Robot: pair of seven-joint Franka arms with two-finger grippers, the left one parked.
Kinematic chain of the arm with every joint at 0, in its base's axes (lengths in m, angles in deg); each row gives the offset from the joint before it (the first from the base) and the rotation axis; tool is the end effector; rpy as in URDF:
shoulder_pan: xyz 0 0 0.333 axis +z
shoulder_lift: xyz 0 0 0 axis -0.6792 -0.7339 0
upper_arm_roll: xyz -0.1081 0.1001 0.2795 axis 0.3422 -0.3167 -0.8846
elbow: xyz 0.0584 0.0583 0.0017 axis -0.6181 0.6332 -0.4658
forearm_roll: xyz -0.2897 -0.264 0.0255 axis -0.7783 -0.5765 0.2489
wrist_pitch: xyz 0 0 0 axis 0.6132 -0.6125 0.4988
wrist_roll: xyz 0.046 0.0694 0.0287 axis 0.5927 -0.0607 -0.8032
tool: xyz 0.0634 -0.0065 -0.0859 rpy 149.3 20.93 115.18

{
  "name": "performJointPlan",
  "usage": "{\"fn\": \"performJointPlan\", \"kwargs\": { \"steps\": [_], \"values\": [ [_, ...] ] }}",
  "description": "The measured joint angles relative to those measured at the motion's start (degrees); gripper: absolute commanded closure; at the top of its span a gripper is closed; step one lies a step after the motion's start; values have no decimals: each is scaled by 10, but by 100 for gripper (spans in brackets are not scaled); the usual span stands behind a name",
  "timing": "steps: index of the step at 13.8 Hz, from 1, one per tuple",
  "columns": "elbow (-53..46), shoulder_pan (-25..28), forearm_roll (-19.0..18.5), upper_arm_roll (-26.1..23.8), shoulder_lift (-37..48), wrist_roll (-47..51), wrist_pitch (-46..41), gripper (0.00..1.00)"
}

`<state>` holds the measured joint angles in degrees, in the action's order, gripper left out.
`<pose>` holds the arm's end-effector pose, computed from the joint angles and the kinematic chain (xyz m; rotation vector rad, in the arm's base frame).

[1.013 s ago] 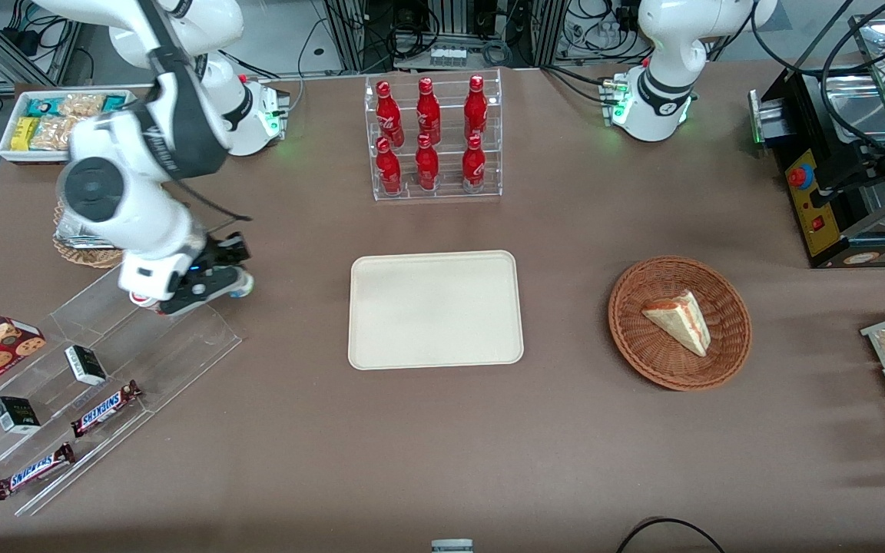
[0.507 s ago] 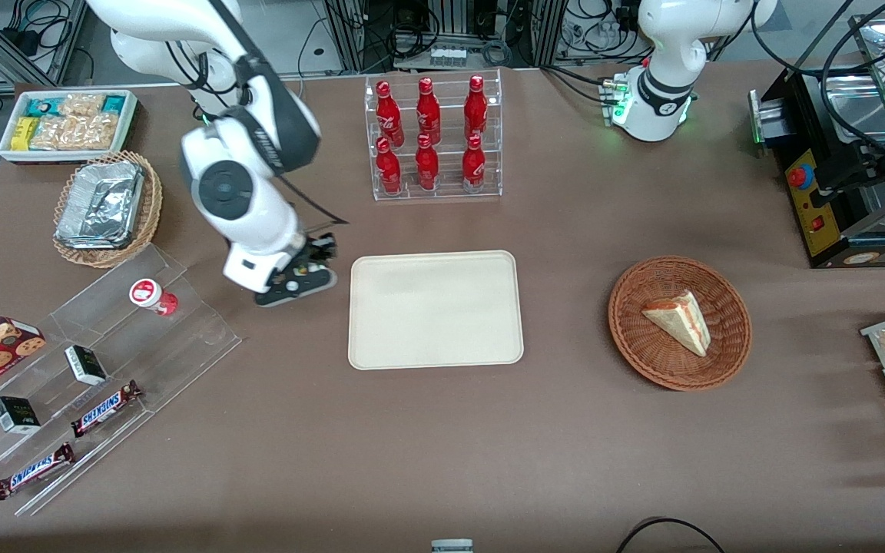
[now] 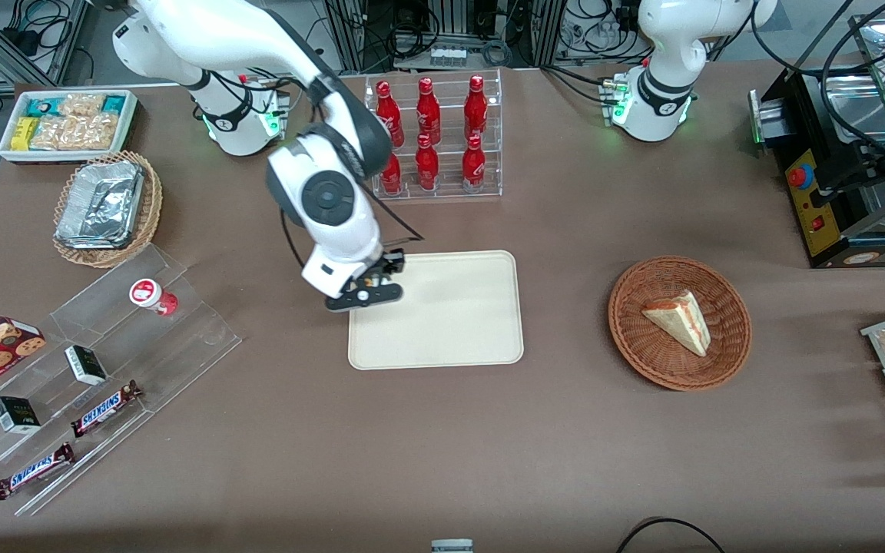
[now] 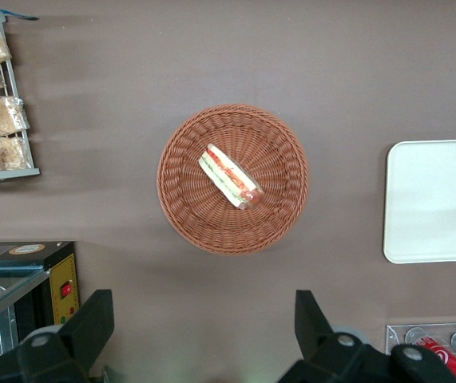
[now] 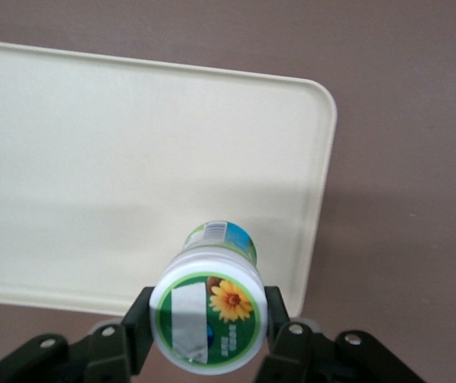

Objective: Place green gum on tray
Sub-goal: 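Carry the held gum tub over to the cream tray, then lower the gum tub onto the tray and open the right gripper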

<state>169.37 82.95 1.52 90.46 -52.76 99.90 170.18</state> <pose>0.5218 0.4037 0.3397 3.1357 0.1523 -0.0992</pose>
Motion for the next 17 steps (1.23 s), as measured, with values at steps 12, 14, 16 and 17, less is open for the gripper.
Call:
{"fn": "performJointPlan", "kwargs": {
  "steps": [12, 14, 16, 17],
  "values": [
    [-63, 54, 0, 3, -135, 125, 117, 100],
    [-63, 54, 0, 3, -136, 126, 118, 70],
    [-63, 54, 0, 3, -138, 126, 122, 0],
    [-63, 54, 0, 3, -139, 126, 125, 0]
  ]
}}
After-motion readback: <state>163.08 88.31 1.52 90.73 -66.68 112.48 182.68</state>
